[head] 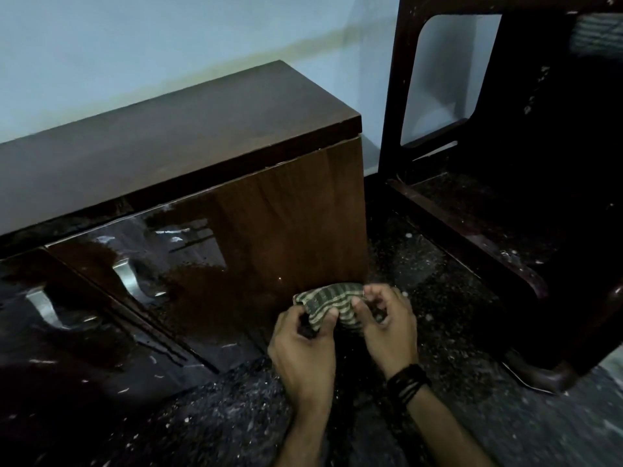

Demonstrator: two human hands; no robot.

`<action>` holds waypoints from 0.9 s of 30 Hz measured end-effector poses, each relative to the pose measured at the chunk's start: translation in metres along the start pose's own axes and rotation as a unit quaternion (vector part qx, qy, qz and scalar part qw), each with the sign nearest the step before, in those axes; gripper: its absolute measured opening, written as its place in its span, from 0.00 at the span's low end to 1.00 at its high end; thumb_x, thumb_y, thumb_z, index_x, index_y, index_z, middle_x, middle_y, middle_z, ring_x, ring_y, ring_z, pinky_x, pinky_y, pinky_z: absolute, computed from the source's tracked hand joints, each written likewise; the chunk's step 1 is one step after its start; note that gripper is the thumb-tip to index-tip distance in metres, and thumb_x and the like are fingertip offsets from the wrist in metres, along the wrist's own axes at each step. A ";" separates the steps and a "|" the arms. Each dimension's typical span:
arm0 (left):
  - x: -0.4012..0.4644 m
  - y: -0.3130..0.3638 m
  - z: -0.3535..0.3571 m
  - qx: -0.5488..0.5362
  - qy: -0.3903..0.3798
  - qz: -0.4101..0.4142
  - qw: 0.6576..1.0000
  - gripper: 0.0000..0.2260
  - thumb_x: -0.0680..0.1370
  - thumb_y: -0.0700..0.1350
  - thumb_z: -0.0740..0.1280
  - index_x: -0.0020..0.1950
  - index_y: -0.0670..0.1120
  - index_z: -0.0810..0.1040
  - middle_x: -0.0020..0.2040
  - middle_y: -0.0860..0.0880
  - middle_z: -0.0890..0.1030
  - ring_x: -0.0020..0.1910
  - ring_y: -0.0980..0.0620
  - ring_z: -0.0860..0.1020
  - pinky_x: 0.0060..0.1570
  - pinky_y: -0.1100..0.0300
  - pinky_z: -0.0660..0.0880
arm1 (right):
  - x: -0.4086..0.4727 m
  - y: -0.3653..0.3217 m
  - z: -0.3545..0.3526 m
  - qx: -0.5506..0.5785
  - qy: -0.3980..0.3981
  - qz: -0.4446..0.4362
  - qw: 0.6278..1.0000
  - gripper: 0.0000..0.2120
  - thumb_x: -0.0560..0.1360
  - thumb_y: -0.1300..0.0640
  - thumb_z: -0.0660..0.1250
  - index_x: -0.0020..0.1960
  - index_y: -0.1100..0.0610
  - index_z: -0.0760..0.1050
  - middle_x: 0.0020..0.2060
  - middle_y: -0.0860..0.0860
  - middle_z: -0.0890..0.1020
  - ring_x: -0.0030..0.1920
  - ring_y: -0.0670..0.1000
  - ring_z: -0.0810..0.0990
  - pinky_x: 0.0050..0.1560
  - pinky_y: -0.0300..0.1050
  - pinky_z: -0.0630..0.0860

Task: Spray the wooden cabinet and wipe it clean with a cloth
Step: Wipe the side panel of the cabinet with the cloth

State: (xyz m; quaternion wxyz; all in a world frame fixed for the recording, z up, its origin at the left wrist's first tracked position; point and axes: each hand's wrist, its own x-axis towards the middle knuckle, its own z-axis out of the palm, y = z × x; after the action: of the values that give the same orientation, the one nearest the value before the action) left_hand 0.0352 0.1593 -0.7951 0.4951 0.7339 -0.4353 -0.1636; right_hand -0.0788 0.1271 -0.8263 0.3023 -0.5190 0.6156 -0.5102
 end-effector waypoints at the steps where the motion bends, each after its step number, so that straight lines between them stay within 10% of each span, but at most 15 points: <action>1: -0.004 -0.001 -0.001 0.026 0.042 -0.018 0.999 0.12 0.67 0.54 0.79 0.43 0.51 0.80 0.39 0.54 0.80 0.39 0.52 0.80 0.40 0.54 0.78 | -0.001 -0.002 0.003 -0.024 0.036 -0.018 0.999 0.05 0.74 0.54 0.72 0.47 0.49 0.77 0.44 0.45 0.75 0.46 0.44 0.73 0.45 0.33 0.68; 4: -0.008 -0.008 -0.005 0.112 0.090 -0.107 0.984 0.21 0.67 0.67 0.74 0.33 0.49 0.77 0.29 0.52 0.78 0.32 0.49 0.77 0.34 0.56 0.73 | -0.011 -0.004 0.012 -0.030 0.080 -0.027 0.996 0.07 0.75 0.54 0.71 0.50 0.51 0.75 0.37 0.47 0.74 0.37 0.42 0.73 0.36 0.27 0.66; 7: -0.005 -0.018 0.001 0.107 -0.026 -0.165 0.980 0.24 0.74 0.67 0.65 0.30 0.49 0.81 0.24 0.51 0.80 0.31 0.49 0.81 0.36 0.56 0.78 | -0.021 0.001 0.024 0.025 0.075 0.053 0.995 0.10 0.76 0.52 0.69 0.50 0.53 0.68 0.35 0.50 0.77 0.32 0.44 0.75 0.32 0.29 0.66; 14: 0.001 -0.003 0.013 -0.198 -0.109 -0.174 0.958 0.19 0.78 0.60 0.65 0.44 0.46 0.84 0.39 0.46 0.86 0.41 0.44 0.85 0.43 0.48 0.80 | -0.011 -0.007 0.031 0.210 0.072 0.162 0.962 0.13 0.73 0.43 0.71 0.41 0.52 0.74 0.39 0.52 0.83 0.42 0.53 0.83 0.43 0.44 0.79; 20: 0.006 -0.017 0.032 -0.172 -0.118 -0.229 0.951 0.24 0.76 0.68 0.63 0.51 0.50 0.86 0.45 0.51 0.87 0.46 0.50 0.85 0.51 0.49 0.82 | -0.005 0.001 0.034 0.116 0.108 0.169 0.973 0.16 0.71 0.46 0.74 0.41 0.56 0.73 0.35 0.50 0.80 0.35 0.48 0.77 0.33 0.31 0.70; 27: -0.001 -0.035 0.053 -0.144 -0.130 -0.255 0.947 0.20 0.78 0.62 0.64 0.46 0.47 0.85 0.39 0.47 0.87 0.41 0.45 0.86 0.47 0.45 0.82 | -0.006 0.030 0.042 0.225 0.100 0.259 0.934 0.17 0.64 0.41 0.77 0.40 0.50 0.74 0.35 0.52 0.80 0.37 0.54 0.81 0.42 0.54 0.83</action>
State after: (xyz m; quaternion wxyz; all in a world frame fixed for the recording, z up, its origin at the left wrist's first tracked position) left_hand 0.0156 0.1333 -0.8495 0.4767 0.7134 -0.2658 -0.4396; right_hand -0.0488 0.1173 -0.8678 0.4697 -0.2061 0.6246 -0.5889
